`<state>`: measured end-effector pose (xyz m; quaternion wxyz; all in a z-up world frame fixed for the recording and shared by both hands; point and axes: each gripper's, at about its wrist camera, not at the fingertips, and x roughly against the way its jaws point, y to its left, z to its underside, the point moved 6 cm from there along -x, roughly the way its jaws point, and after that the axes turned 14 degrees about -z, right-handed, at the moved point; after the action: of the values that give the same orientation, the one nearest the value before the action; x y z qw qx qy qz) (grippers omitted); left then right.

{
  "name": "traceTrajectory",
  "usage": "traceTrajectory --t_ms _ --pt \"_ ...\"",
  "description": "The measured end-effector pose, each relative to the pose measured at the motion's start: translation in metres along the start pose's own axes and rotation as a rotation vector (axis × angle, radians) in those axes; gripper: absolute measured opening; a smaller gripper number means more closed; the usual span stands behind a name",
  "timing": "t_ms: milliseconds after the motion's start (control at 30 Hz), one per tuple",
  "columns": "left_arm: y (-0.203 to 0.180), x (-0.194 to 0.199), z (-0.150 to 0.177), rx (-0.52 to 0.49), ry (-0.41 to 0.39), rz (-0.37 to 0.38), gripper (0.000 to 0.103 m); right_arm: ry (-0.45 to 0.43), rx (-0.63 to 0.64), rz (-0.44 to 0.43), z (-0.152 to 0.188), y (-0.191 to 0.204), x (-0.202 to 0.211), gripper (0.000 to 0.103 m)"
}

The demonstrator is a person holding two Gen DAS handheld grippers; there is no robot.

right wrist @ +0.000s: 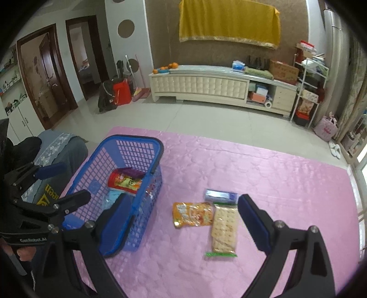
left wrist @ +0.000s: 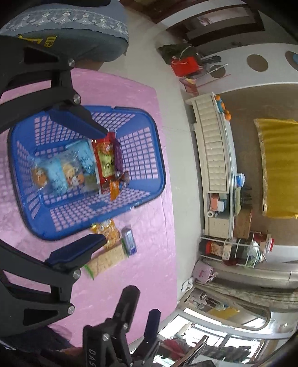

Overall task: Organize snacks
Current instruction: 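Move both grippers back over the remaining snacks on the bed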

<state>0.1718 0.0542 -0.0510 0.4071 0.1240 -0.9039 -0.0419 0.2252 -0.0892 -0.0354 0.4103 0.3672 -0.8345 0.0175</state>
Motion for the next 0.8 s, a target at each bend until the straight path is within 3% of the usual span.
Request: traceTrajectory --t_ms 400,800 --pt "-0.057 0.019 0.010 -0.060 -0.009 0.053 0.083 -0.036 -0.064 0.105 0.032 -0.039 0.050 0.096" --pt "-0.119 0.002 0.015 -0.078 0.034 0.078 0.083 -0.010 -0.107 0.117 0.069 -0.087 0.058 0.096"
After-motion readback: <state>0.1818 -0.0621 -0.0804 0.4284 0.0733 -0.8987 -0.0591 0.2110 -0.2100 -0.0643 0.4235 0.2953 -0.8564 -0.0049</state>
